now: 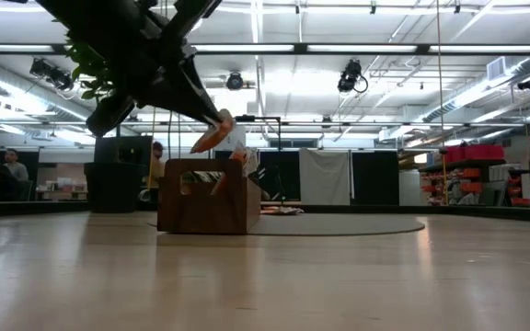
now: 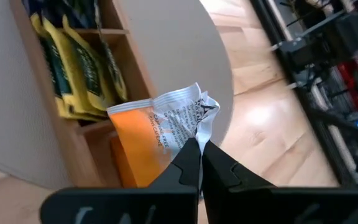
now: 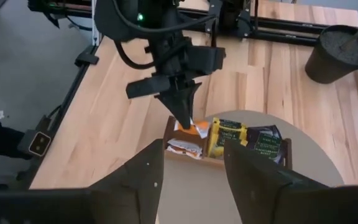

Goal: Pick & Place Tea
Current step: Put the white tea bag into the bottom section of the wooden organizer

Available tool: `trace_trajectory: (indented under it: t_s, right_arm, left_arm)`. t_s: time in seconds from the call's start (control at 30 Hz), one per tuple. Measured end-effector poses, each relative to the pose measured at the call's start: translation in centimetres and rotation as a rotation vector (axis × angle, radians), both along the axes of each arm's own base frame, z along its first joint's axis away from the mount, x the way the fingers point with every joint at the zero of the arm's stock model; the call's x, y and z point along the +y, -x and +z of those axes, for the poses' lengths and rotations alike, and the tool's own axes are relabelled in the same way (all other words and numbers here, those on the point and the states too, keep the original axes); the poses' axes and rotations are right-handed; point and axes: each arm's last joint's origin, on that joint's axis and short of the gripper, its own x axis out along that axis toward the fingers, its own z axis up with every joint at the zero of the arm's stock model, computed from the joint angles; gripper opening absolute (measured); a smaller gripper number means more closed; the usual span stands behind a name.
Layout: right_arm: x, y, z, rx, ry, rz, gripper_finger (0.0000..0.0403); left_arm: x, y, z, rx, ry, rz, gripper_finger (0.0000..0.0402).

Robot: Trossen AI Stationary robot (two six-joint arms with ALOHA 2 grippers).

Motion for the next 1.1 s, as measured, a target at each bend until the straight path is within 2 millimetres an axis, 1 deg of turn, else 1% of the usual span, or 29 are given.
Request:
trace_trajectory:
  t_s: [0.17,0.23,0.33,0.47,0.67,0.8,0.97,1.1]
  right_arm:
    - [0.0,-0.1,0.0,0.001,-0.006,-0.007,0.0174]
    - [0.0,-0.1,-0.1,0.004,-0.009,-0.010,0.0174]
    - [0.0,-0.1,-0.1,0.004,-0.010,-0.013,0.0174]
    - [0.0,-0.1,-0.1,0.005,-0.018,-0.021,0.0174]
    - [0.0,-0.1,-0.1,0.005,-0.015,-0.018,0.0174]
    - [0.0,-0.1,-0.1,0.005,-0.013,-0.017,0.0174]
    - [0.0,-0.1,-0.1,0.005,-0.012,-0.016,0.0174]
    - [0.0,-0.1,-0.1,0.005,-0.012,-0.015,0.0174]
  left_arm:
    - [0.6,-0.4,0.0,0.019,-0.024,-0.042,0.0002]
    - [0.6,-0.9,-0.1,0.006,-0.020,-0.057,0.0002]
    - [0.6,-1.5,-0.7,-0.001,0.003,-0.073,0.0002]
    - [0.4,-1.8,-2.0,0.027,0.015,-0.071,0.0002]
    - [0.2,-2.1,-2.6,0.028,0.032,-0.082,0.0002]
    - [0.1,-2.1,-2.5,0.023,0.034,-0.082,0.0004]
    - [0.1,-2.1,-2.5,0.017,0.048,-0.073,0.0019]
    - [0.1,-2.1,-2.6,0.011,0.064,-0.062,0.0015]
